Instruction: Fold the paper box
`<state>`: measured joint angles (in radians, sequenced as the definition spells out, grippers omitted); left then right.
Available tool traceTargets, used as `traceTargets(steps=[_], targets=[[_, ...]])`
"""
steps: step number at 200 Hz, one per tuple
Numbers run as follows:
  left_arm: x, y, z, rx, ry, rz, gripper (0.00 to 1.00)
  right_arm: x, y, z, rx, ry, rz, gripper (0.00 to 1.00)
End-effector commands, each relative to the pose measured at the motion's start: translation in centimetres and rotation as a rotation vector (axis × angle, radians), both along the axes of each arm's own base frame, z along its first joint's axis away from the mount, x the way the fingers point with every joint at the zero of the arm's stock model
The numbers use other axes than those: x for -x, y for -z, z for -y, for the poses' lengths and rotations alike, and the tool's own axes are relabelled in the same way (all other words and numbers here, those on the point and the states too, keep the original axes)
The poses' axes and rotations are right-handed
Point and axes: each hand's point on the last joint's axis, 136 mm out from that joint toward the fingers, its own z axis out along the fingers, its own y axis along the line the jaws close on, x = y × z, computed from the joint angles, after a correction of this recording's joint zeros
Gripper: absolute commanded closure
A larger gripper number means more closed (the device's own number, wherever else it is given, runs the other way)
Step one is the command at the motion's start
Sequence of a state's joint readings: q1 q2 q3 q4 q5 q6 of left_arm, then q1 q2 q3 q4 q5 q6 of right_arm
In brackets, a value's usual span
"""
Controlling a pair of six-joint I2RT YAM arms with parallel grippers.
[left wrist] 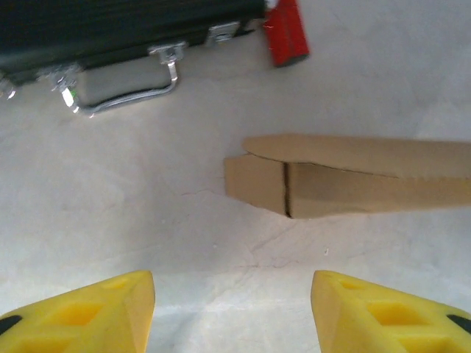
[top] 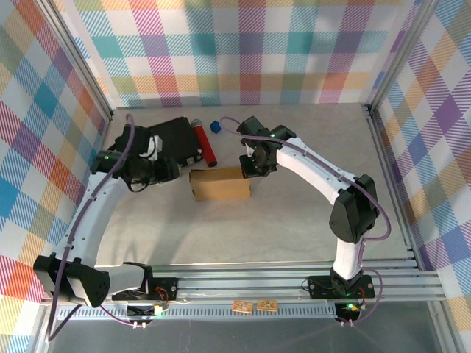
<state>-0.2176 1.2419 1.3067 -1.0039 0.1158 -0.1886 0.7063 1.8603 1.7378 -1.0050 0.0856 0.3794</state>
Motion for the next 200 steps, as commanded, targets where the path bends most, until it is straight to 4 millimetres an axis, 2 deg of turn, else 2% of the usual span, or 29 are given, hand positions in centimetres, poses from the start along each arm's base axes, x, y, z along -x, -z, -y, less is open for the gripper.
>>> traceTargets(steps=[1, 33, 69, 97, 142, 180, 200], targets=[[-0.4, 0.0, 1.6, -0.147, 0.256, 0.134, 0.38, 0.2, 0.4, -0.2, -0.002, -0.035, -0.043, 1.00], [-2.3, 0.6, 1.4, -0.255, 0.314, 0.166, 0.35, -0.2, 0.2, -0.2, -0.011, -0.040, -0.050, 1.00], [-4.3, 1.7, 2.3, -0.292, 0.397, 0.164, 0.35, -0.3, 0.4, -0.2, -0.025, -0.041, -0.071, 1.00], [-5.0, 2.7, 3.7, -0.270, 0.489, 0.164, 0.37, -0.5, 0.5, -0.2, -0.037, -0.039, -0.091, 1.00], [-6.1, 4.0, 3.8, -0.316, 0.546, 0.152, 0.37, -0.6, 0.5, -0.2, -0.046, -0.042, -0.110, 1.00], [-7.0, 5.1, 3.8, -0.333, 0.541, 0.141, 0.43, -0.6, 0.5, 0.0, -0.043, -0.037, -0.116, 1.00], [-7.5, 5.2, 4.0, -0.321, 0.537, 0.148, 0.51, -0.7, 0.4, 0.1, -0.044, -0.033, -0.115, 1.00]])
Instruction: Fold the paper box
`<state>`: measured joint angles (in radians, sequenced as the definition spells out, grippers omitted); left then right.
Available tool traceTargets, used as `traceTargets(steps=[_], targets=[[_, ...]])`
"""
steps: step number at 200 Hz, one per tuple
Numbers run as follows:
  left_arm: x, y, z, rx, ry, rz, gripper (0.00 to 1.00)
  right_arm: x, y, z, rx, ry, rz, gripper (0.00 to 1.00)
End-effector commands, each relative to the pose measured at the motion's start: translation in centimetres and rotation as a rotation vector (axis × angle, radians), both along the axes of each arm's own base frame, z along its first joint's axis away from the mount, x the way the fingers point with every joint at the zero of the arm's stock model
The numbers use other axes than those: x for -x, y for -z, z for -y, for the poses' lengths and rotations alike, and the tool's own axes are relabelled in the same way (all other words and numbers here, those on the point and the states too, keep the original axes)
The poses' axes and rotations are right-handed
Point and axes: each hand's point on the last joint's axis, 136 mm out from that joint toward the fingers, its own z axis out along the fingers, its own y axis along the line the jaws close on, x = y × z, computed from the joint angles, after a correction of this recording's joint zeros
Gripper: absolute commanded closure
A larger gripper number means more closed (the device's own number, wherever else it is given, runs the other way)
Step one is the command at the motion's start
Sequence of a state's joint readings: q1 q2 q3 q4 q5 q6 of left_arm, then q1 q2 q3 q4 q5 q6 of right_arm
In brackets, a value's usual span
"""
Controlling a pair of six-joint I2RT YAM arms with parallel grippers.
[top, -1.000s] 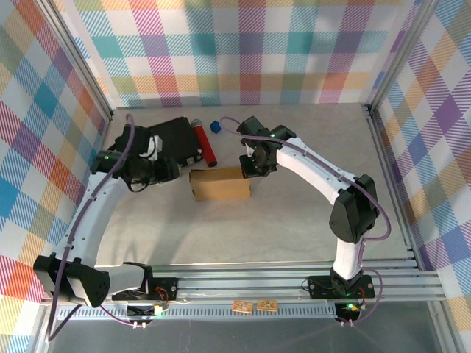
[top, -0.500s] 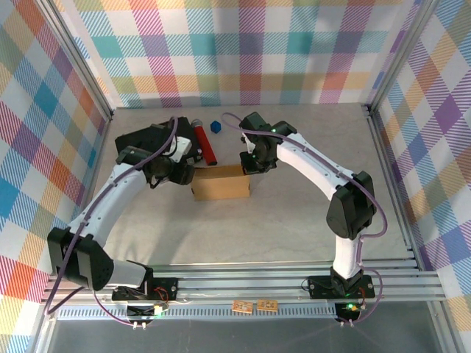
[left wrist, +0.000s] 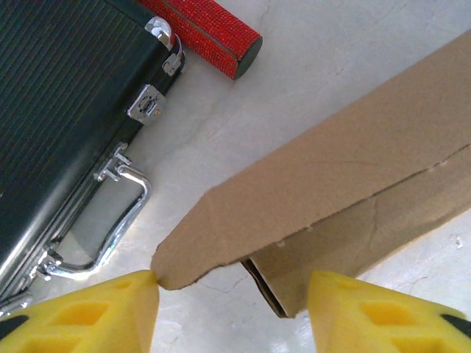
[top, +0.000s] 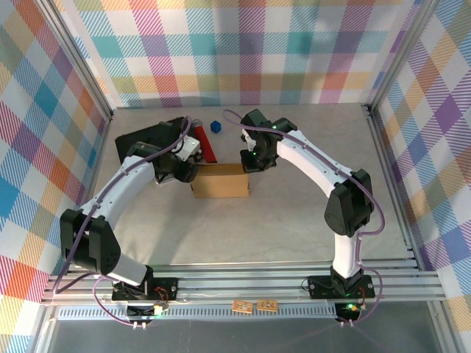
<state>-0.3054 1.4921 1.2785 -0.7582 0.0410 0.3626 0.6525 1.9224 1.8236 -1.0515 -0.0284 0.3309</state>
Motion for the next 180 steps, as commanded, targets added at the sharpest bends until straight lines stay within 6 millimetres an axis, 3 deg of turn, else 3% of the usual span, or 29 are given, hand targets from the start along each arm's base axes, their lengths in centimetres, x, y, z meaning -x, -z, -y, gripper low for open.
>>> traceTargets(steps=[1, 20, 59, 110, 180], targets=[[-1.3, -0.9, 0.7, 0.019, 0.022, 0.042, 0.52, 0.3, 0.5, 0.4, 0.015, -0.004, -0.043, 1.00], [-1.5, -1.3, 1.0, 0.036, 0.023, 0.039, 0.63, 0.3, 0.4, 0.3, 0.012, -0.003, -0.042, 1.00], [-1.2, -2.1, 1.2, 0.057, 0.023, 0.043, 0.66, 0.0, 0.4, 0.2, 0.007, -0.005, -0.040, 1.00], [-1.1, -2.0, 1.1, 0.053, -0.009, -0.003, 0.85, -0.1, 0.4, 0.2, 0.011, -0.012, -0.037, 1.00], [-0.6, -2.8, 1.8, 0.113, -0.090, -0.118, 0.90, -0.3, 0.2, 0.4, 0.017, -0.012, -0.028, 1.00]])
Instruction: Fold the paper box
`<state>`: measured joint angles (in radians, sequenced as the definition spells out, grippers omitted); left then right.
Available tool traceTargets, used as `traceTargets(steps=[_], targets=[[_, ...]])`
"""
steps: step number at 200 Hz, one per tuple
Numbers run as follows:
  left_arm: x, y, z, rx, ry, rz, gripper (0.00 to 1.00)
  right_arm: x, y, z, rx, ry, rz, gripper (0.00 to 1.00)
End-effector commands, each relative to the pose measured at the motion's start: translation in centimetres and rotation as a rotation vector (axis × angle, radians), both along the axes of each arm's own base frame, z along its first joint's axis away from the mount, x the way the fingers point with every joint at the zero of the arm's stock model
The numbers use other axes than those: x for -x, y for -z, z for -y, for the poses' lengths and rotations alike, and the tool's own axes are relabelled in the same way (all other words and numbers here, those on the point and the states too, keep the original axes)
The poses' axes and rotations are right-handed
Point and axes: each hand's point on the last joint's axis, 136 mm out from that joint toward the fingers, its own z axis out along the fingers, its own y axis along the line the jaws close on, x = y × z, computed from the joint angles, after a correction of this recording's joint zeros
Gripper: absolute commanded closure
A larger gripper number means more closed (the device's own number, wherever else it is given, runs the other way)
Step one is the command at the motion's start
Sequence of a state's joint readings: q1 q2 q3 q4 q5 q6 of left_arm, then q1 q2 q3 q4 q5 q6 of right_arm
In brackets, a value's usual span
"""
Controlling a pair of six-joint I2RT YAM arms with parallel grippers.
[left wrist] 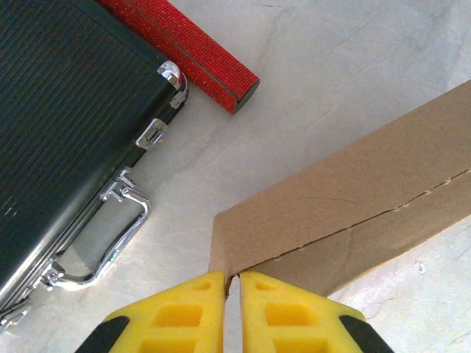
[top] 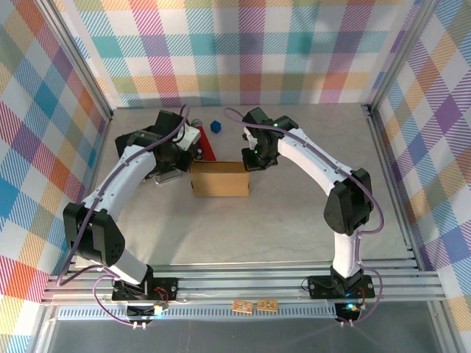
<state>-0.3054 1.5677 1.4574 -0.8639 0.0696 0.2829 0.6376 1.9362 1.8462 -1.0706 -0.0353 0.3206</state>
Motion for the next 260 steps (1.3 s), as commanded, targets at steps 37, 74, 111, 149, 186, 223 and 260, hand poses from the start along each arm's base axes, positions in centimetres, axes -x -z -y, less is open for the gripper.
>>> traceTargets(steps=[37, 74, 111, 149, 186, 223, 260], targets=[[1.9, 0.3, 1.6, 0.122, -0.081, -0.188, 0.93, 0.1, 0.0, -0.4, -0.001, -0.014, -0.022, 1.00], [2.1, 0.0, 1.5, 0.129, -0.122, -0.223, 0.95, 0.0, -0.1, -0.5, -0.004, -0.016, -0.020, 1.00], [2.3, -0.4, 1.9, 0.157, -0.172, -0.278, 0.98, 0.1, 0.1, -0.6, 0.002, -0.019, -0.025, 1.00], [3.0, -0.6, 2.3, 0.190, -0.196, -0.328, 0.99, 0.2, -0.1, -0.7, -0.003, -0.022, -0.026, 1.00], [3.4, -0.5, 2.4, 0.200, -0.237, -0.373, 0.99, 0.0, -0.8, -0.8, -0.002, -0.024, -0.030, 1.00], [3.4, -0.3, 2.3, 0.205, -0.287, -0.403, 1.00, 0.0, -1.3, -1.2, -0.014, -0.018, -0.047, 1.00], [3.0, -0.7, 2.5, 0.218, -0.315, -0.415, 1.00, 0.0, -2.0, -1.4, -0.025, -0.020, -0.066, 1.00]])
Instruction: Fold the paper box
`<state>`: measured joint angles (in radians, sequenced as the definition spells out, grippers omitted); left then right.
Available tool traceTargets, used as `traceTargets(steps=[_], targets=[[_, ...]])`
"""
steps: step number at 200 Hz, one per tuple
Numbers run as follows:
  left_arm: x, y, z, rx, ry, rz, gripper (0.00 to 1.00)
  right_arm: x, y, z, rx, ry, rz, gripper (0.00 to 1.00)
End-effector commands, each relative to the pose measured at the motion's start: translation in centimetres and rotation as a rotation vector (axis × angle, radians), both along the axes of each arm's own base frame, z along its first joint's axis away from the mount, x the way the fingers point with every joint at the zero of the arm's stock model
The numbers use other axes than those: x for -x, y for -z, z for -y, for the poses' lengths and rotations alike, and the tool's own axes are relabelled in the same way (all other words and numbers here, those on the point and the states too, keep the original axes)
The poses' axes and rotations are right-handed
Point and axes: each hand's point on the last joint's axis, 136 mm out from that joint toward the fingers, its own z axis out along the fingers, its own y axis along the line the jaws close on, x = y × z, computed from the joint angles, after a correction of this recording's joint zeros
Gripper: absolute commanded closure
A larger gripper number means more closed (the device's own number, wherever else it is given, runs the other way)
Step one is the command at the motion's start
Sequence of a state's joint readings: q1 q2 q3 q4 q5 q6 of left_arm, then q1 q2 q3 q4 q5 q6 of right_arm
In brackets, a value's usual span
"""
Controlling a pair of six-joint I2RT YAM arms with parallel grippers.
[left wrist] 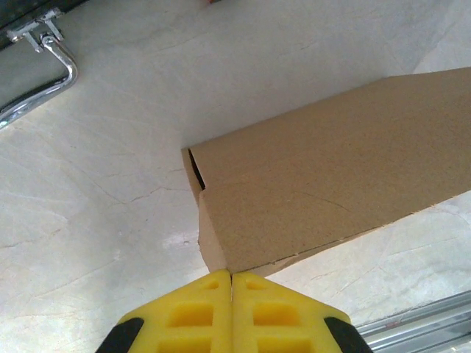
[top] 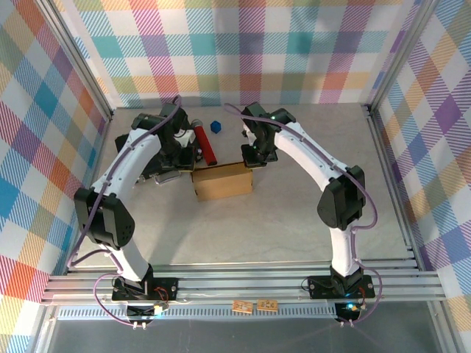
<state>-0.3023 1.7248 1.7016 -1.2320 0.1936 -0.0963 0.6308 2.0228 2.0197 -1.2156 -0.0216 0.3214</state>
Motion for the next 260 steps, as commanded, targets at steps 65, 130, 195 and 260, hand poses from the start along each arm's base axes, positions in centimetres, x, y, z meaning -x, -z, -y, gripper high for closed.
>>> traceTargets(steps=[65, 130, 195, 260], targets=[[-0.3, -0.9, 2.1, 0.141, -0.090, -0.067, 1.00, 0.9, -0.3, -1.5, -0.064, -0.028, -0.053, 1.00], [-0.2, -1.5, 3.1, 0.225, -0.145, -0.110, 1.00, 1.1, -0.9, -1.5, -0.074, -0.029, -0.059, 1.00], [0.7, -0.4, 2.4, 0.189, -0.128, -0.123, 0.79, 1.0, -0.7, -1.7, -0.088, -0.029, -0.077, 1.00], [0.3, -0.4, 0.9, 0.125, -0.074, 0.038, 0.60, 0.9, -0.5, -1.7, -0.085, -0.027, -0.079, 1.00]])
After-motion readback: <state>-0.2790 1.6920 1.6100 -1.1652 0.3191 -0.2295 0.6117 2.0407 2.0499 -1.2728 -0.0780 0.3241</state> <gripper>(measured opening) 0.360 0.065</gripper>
